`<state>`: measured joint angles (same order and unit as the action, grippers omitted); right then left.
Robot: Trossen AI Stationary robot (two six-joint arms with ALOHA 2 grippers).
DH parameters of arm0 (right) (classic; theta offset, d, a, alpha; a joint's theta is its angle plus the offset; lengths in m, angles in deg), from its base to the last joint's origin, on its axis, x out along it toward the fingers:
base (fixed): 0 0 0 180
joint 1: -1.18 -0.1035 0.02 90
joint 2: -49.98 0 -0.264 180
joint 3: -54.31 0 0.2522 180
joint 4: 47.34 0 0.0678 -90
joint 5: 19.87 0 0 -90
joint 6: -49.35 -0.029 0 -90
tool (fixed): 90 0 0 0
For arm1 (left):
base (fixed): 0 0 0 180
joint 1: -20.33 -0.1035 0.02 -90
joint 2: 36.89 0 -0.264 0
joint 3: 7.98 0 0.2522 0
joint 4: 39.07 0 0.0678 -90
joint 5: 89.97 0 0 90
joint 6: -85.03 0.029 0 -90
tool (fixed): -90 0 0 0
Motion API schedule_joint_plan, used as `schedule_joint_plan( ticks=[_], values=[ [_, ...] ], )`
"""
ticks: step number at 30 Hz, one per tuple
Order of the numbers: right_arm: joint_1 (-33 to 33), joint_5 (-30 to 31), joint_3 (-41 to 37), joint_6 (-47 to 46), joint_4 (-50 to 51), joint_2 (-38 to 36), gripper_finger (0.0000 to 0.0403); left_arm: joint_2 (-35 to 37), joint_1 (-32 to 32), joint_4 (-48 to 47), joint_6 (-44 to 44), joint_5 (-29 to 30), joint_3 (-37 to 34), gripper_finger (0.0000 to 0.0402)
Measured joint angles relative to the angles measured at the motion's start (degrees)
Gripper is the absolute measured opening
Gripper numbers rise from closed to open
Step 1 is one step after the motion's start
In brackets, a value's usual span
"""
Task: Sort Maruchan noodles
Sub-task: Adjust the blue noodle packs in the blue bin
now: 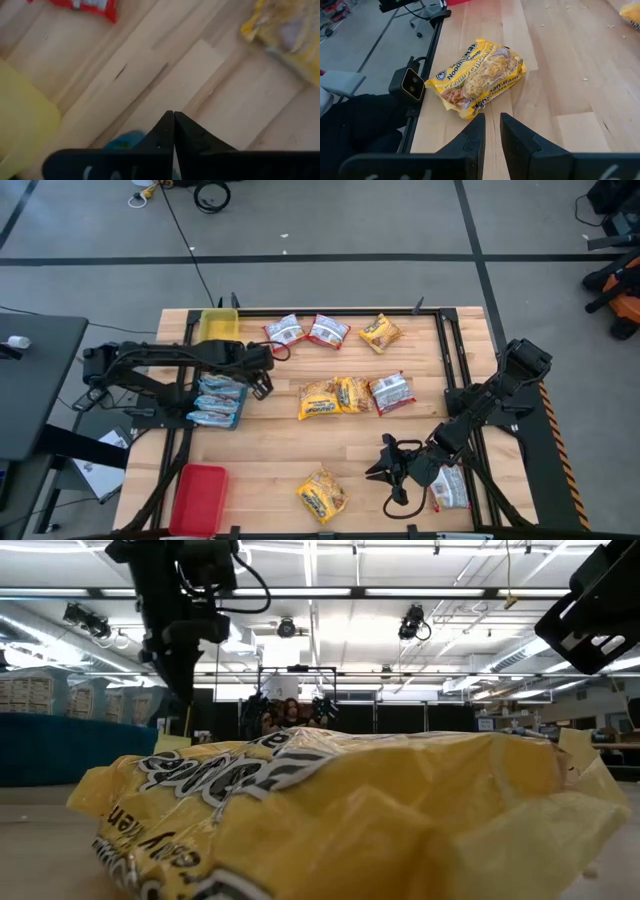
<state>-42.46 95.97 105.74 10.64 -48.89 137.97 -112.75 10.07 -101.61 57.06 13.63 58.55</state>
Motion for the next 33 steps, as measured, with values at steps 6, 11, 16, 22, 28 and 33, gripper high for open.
schedule_joint_plan(
  ticks=[6, 11, 16, 22, 28, 33],
  values=[
    [0.0, 0.0, 0.0, -0.8, 0.45, 0.0, 0.0064, 0.13, -0.17, -6.92, 0.95, 3.33, 1.86, 0.0011],
    [0.0, 0.0, 0.0, -0.79, 0.48, 0.0, 0.0064, 1.02, 3.71, -14.98, -5.46, 3.56, 6.05, 0.0011],
    [0.75, 0.0, 0.0, -0.63, 0.76, 0.0, 0.0064, 1.51, 13.24, -20.82, -11.56, 0.2, 8.59, 0.0011],
    [2.12, -0.03, 0.0, 0.48, 1.33, 0.0, 0.0064, 1.46, 24.88, -35.83, -28.13, -5.31, 8.72, 0.0011],
    [3.53, -0.41, 0.0, 2.57, 1.28, 0.0, 0.0064, 1.22, 30.82, -32.74, -34.38, -4.96, 8.7, 0.0011],
    [4.02, -0.44, 0.0, 2.56, 0.84, 0.0, 0.0064, -2.22, 29.63, -27.19, -33.09, 3.14, 8.74, 0.0011]
  ],
)
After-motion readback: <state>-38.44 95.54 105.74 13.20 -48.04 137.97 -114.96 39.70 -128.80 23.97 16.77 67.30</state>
